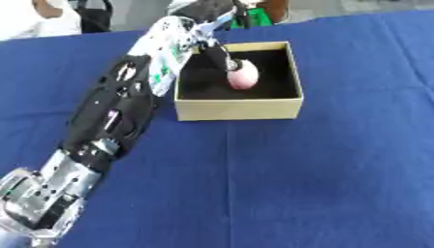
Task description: Pick up objects on the table and place them in the box.
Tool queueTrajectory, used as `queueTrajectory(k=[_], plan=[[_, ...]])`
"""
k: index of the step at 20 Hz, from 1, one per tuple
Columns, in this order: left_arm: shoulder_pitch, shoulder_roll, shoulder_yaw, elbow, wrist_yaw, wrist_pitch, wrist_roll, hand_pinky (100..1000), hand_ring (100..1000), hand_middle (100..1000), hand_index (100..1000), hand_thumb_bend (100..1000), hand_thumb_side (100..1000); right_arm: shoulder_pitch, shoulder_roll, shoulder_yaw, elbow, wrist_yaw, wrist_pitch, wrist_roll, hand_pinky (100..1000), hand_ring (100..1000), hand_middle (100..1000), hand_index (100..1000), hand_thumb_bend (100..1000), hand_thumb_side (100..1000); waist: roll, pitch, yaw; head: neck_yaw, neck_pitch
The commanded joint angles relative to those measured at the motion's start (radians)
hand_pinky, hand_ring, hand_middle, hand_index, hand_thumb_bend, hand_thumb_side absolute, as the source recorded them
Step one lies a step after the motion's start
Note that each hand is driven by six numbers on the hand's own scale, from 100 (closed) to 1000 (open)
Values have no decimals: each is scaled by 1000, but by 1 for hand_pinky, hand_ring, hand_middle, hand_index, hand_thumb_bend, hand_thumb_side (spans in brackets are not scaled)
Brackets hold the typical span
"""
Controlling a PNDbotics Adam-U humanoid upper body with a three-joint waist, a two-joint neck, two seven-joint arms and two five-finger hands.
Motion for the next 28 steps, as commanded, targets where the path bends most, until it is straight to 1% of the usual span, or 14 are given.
queueTrajectory(k=[1, 3, 6, 8, 9, 13, 15, 16, 19, 21, 25, 26, 27, 28], plan=[[-5, 68, 17, -103, 31, 0, 25, 607, 641, 663, 728, 494, 100, -3, -29, -12, -15, 2, 1, -3, 757, 732, 778, 873, 238, 1000, -9, -31, 5, -11, -2], [19, 113, 27, -194, 64, 10, 47, 584, 624, 640, 700, 467, 100, 2, -34, -16, -15, 5, 0, -7, 757, 732, 778, 873, 238, 1000, -8, -34, 12, -23, 0], [76, 195, 56, -354, 139, 51, 120, 592, 627, 634, 687, 509, 100, 7, -41, -21, -15, 9, -1, -13, 757, 733, 779, 873, 236, 1000, -6, -37, 23, -40, 3], [133, 261, 80, -463, 206, 88, 197, 594, 624, 626, 677, 537, 100, 9, -46, -24, -15, 13, -3, -16, 757, 733, 779, 873, 236, 1000, -6, -38, 30, -50, 4], [165, 293, 92, -513, 249, 108, 240, 600, 624, 625, 674, 565, 120, 10, -48, -26, -15, 15, -4, -18, 757, 734, 780, 873, 236, 1000, -7, -37, 33, -54, 4], [286, 391, 141, -671, 437, 174, 421, 616, 625, 622, 672, 594, 161, 12, -53, -33, -15, 19, -6, -26, 757, 734, 780, 873, 236, 1000, -12, -36, 44, -65, 4], [349, 432, 167, -737, 526, 190, 519, 627, 629, 626, 677, 630, 218, 12, -55, -35, -15, 21, -8, -28, 757, 734, 780, 874, 246, 1000, -16, -35, 48, -67, 3], [379, 449, 179, -766, 563, 194, 564, 627, 632, 630, 680, 640, 245, 12, -56, -36, -15, 22, -9, -29, 757, 734, 780, 873, 235, 1000, -18, -35, 50, -67, 3], [461, 487, 214, -835, 634, 196, 677, 635, 640, 638, 685, 653, 292, 13, -58, -40, -15, 25, -12, -33, 757, 735, 780, 874, 235, 1000, -23, -33, 54, -67, 2], [505, 502, 233, -851, 663, 182, 735, 636, 641, 639, 684, 656, 305, 14, -58, -42, -15, 26, -13, -34, 758, 735, 781, 874, 235, 1000, -25, -33, 56, -66, 1], [534, 513, 241, -856, 691, 161, 784, 636, 641, 639, 684, 656, 305, 13, -58, -42, -15, 27, -13, -35, 758, 735, 781, 874, 235, 1000, -26, -32, 55, -64, 0], [540, 508, 247, -856, 696, 161, 790, 638, 641, 640, 684, 656, 423, 16, -58, -46, -15, 28, -14, -38, 758, 735, 780, 874, 234, 1000, -30, -30, 59, -68, -3], [556, 493, 262, -856, 707, 156, 801, 641, 643, 643, 686, 650, 477, 22, -58, -52, -15, 30, -15, -43, 758, 736, 781, 873, 233, 1000, -35, -28, 64, -72, -5], [575, 476, 281, -856, 719, 146, 813, 642, 644, 643, 686, 650, 482, 25, -58, -56, -15, 33, -16, -47, 758, 736, 781, 873, 233, 1000, -37, -27, 67, -74, -7]])
